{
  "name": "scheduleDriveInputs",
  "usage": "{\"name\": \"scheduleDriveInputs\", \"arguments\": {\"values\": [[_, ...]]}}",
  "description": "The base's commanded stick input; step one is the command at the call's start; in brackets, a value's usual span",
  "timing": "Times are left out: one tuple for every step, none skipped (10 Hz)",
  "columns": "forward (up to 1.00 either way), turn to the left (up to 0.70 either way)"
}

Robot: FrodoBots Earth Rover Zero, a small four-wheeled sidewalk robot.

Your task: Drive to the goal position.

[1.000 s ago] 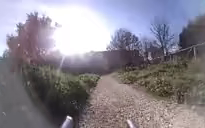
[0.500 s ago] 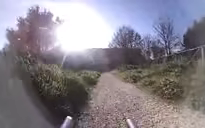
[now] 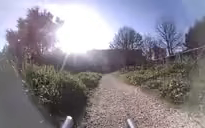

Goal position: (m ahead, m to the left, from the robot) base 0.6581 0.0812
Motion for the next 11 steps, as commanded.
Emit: {"name": "scheduleDriveInputs", "arguments": {"values": [[0.5, 0.0], [0.5, 0.0], [0.5, 0.0], [0.5, 0.0], [0.5, 0.0], [0.5, 0.0], [0.5, 0.0], [0.5, 0.0], [0.5, 0.0], [0.5, 0.0], [0.5, 0.0]]}}
